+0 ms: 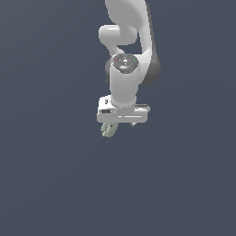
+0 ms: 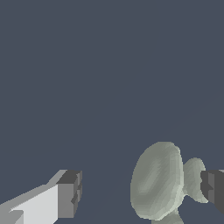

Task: Pick up the object and move it to a goal position.

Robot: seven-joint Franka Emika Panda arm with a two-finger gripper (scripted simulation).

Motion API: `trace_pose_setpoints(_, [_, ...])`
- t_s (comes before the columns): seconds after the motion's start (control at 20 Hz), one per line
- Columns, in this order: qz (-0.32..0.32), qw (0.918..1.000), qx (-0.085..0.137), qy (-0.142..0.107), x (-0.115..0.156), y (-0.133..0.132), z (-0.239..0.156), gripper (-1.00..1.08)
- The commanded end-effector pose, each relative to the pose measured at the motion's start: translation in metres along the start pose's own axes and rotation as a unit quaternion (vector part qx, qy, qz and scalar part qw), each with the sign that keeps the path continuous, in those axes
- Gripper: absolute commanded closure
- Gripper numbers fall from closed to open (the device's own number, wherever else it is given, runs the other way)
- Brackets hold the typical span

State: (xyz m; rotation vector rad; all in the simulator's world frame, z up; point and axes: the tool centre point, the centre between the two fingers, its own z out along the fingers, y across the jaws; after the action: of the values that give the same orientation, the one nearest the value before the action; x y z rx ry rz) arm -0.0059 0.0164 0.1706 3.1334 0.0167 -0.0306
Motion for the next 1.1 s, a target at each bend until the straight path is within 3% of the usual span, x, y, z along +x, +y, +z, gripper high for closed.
trace_pose_setpoints(0.0, [0.000, 1.0000, 0.000, 0.000, 0.000, 0.000, 0.000, -0.92])
trace_pose_setpoints(0.65, [-0.011, 0.9999, 0.007, 0.008, 0.004, -0.005, -0.015, -0.92])
trace_pose_setpoints(1.05, [0.022, 0.9997, 0.007, 0.008, -0.002, 0.002, -0.009, -0.92])
